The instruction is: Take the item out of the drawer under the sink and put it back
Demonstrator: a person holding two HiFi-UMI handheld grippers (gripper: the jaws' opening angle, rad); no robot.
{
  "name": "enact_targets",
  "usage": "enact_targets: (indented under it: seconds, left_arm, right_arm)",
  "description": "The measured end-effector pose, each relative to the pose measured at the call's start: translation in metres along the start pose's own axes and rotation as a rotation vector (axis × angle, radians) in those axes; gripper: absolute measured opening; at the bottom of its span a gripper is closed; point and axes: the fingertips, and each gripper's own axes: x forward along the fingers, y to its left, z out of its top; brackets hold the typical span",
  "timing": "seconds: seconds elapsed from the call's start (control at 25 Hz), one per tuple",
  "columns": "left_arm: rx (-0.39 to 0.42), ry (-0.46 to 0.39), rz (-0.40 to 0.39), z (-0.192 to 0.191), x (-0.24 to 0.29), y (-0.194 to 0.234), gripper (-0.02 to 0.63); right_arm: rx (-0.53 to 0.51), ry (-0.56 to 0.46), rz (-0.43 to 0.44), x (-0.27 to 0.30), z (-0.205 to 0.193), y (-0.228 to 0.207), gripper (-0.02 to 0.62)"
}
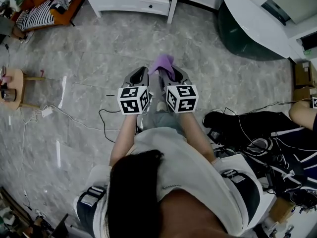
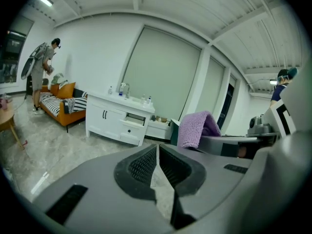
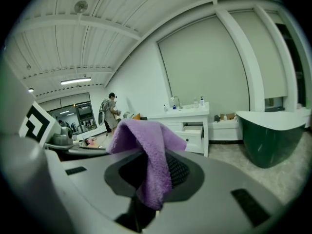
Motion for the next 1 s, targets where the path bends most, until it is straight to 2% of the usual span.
enact_targets:
  seconds: [0.72,1.0]
  left_arm:
    - [-0.011,-0.014,0.055,0.033,0.078,-0.009,0.020]
    - [0.005,-0.016,0.051,0.047,0.100,-0.017,0.020]
  right_arm:
    - [-0.011,-0.002,0.048,0.049,0.033,-0.063,0.081]
    - [-0.006,-0.013,0.049,0.062,0.048,-0.083,0.081]
